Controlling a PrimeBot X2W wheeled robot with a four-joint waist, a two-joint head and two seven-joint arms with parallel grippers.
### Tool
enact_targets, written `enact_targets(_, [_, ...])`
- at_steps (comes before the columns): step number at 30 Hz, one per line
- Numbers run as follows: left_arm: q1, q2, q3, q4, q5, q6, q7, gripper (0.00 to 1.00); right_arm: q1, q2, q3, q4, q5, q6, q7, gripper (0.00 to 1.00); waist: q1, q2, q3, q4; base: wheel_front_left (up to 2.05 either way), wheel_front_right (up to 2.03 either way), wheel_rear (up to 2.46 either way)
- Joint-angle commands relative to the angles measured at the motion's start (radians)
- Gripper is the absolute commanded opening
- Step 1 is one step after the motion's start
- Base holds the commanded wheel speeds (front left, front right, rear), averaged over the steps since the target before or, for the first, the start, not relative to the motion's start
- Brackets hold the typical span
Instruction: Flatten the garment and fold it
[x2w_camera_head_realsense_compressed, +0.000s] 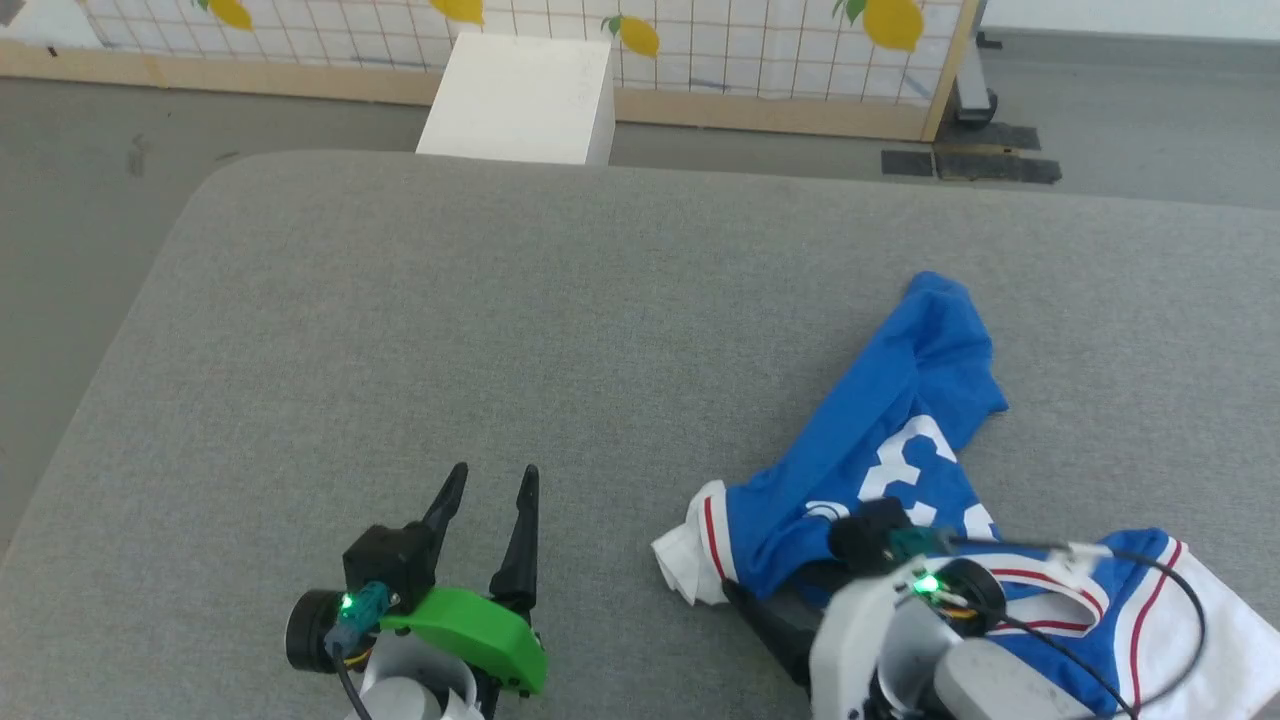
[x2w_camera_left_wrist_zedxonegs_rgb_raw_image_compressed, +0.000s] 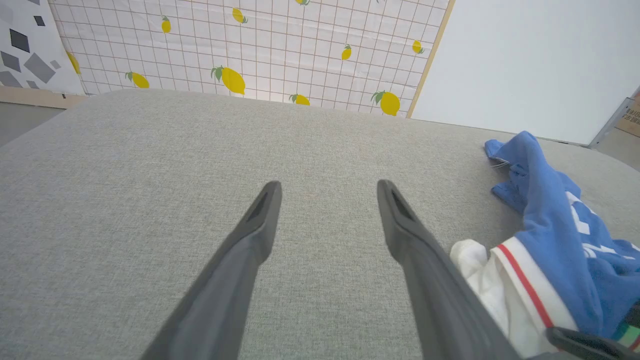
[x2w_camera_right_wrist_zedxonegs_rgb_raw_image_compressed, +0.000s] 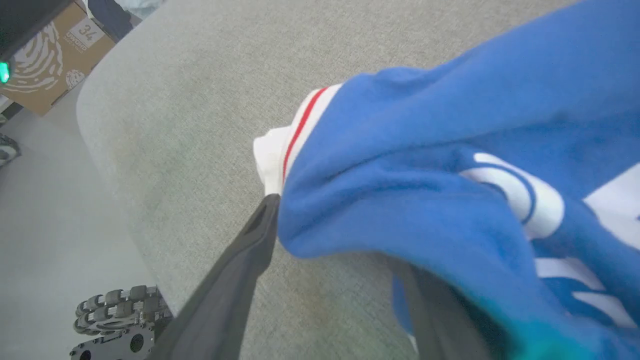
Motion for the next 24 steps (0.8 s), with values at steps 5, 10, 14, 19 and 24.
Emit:
enact_targets(5, [0.027, 0.017, 0.010, 0.003, -0.008, 0.012, -0.005, 1.00, 0.119, -0.013, -0.123, -0.097, -0.071, -0.001, -0.125, 1.00, -0.0001, 0.0120, -0.043, -0.028, 0.00, 0.00, 0.00])
enact_targets(10, [0.045, 0.028, 0.013, 0.001, -0.011, 0.018, -0.003, 1.00, 0.211, 0.016, -0.284, -0.182, -0.172, -0.001, -0.198, 1.00, -0.0001, 0.0120, -0.068, -0.047, 0.00, 0.00, 0.00])
enact_targets(14, [0.055, 0.036, 0.009, -0.004, -0.012, 0.021, 0.006, 1.00, 0.268, 0.053, -0.405, -0.263, -0.247, -0.001, -0.209, 1.00, -0.0001, 0.0120, -0.078, -0.059, 0.00, 0.00, 0.00])
enact_targets(19, [0.066, 0.044, 0.003, -0.010, -0.014, 0.022, 0.016, 1.00, 0.331, 0.086, -0.564, -0.394, -0.345, -0.001, -0.182, 1.00, -0.0001, 0.0120, -0.086, -0.071, 0.00, 0.00, 0.00])
enact_targets(24, [0.074, 0.049, -0.005, -0.014, -0.016, 0.022, 0.023, 1.00, 0.399, 0.091, -0.679, -0.525, -0.415, -0.001, -0.120, 1.00, -0.0001, 0.0120, -0.088, -0.083, 0.00, 0.00, 0.00])
